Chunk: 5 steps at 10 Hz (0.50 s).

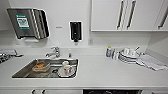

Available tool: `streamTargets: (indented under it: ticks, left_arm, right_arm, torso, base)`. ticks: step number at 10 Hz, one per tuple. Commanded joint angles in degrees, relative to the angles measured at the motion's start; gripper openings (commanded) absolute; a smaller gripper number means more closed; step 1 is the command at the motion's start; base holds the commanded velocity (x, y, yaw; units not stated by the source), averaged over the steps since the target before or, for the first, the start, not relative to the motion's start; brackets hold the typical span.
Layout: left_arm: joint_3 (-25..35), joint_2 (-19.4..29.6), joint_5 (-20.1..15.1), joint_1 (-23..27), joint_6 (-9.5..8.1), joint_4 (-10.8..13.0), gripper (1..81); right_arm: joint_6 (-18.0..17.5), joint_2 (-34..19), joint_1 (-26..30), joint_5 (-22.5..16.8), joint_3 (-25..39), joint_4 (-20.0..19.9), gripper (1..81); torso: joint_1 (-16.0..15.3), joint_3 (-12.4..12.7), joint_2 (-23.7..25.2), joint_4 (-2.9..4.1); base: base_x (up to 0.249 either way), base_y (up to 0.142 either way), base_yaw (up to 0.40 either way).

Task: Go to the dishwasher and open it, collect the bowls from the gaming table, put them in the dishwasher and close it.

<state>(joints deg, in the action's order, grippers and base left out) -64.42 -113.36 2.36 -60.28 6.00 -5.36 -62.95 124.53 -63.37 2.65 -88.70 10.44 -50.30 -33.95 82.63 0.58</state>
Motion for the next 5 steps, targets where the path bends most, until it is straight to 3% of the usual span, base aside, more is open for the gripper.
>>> streamTargets:
  ticks: [1, 5]
  left_arm:
    - [1.7, 2.3, -1.8, 4.7, 0.33, 0.5, 81.1]
    - [1.7, 2.2, -1.8, 4.4, 0.33, 0.5, 81.1]
  right_arm:
    - [1.9, 1.6, 2.5, -11.7, -1.6, 1.6, 81.1]
    - [1.9, 6.7, -0.4, -11.8, -6.9, 1.8, 81.1]
  torso:
    - [0.0, 0.0, 0.0, 0.00]
    - [0.0, 0.0, 0.0, 0.00]
  base:
    - [-0.077, 0.000, 0.000]
    - [-0.077, 0.000, 0.000]
